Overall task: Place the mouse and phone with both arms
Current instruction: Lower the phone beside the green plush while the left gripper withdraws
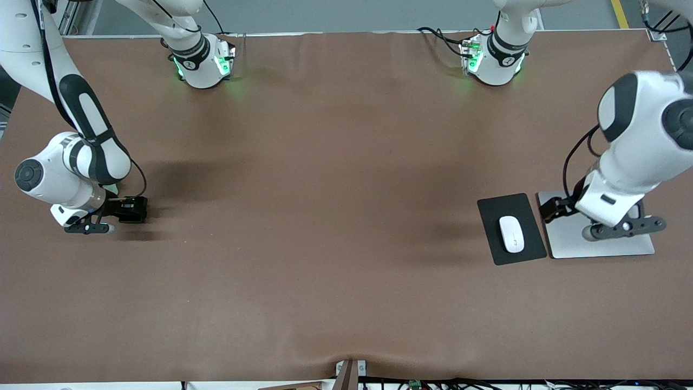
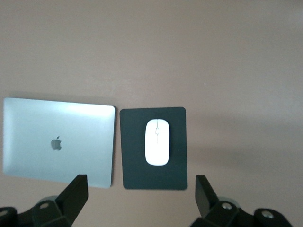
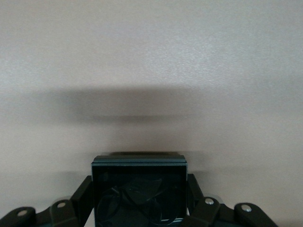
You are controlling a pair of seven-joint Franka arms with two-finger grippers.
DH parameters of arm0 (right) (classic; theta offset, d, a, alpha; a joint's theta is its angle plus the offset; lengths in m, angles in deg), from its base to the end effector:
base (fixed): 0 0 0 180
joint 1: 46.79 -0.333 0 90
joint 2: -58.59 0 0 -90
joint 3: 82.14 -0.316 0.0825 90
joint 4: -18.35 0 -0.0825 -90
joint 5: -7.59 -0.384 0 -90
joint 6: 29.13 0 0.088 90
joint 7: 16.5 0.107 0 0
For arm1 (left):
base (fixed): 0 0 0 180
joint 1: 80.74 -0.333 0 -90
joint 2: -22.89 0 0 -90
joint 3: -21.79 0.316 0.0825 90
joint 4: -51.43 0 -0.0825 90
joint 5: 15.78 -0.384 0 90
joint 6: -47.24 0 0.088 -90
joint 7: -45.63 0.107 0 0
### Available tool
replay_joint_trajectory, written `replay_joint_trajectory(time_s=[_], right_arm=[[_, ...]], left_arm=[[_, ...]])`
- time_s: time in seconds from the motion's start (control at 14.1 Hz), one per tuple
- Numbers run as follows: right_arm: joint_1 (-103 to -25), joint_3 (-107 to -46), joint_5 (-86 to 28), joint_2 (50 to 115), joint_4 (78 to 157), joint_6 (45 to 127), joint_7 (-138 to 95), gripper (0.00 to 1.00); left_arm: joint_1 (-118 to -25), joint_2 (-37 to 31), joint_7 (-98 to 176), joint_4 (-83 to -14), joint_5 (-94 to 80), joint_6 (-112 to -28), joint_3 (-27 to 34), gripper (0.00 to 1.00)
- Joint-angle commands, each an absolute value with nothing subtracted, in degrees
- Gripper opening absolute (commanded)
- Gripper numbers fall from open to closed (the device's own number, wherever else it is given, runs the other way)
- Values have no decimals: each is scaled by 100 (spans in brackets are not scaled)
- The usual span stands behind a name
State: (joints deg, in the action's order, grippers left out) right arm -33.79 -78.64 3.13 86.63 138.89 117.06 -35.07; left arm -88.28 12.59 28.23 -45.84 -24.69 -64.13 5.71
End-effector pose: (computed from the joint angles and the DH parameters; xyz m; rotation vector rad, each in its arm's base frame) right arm 0.5514 -0.1648 0.1784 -3.1163 0.0356 0.0533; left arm 0.6189 -0.0715 0.4953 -3.0553 -0.1673 -0.1441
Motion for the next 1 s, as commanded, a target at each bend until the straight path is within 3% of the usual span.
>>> replay_joint_trajectory(time_s=[0.0,0.36,0.5,0.92], right_arm=[[-3246,-7950,302,8724,13859,11747,-3619,99],[-3719,-7941,302,8304,13762,11397,-3427,100],[-3904,-7941,311,8058,13657,10958,-3085,100],[-4019,-7950,311,7688,12552,9158,-2960,100]], left_arm=[[-8883,1822,3060,-4666,-2028,-5974,553,100],[-8883,2175,3095,-4255,-1851,-5000,544,100],[-8874,2184,3095,-3973,-1745,-4446,544,100],[-8874,2386,3078,-3954,-1587,-4329,553,100]])
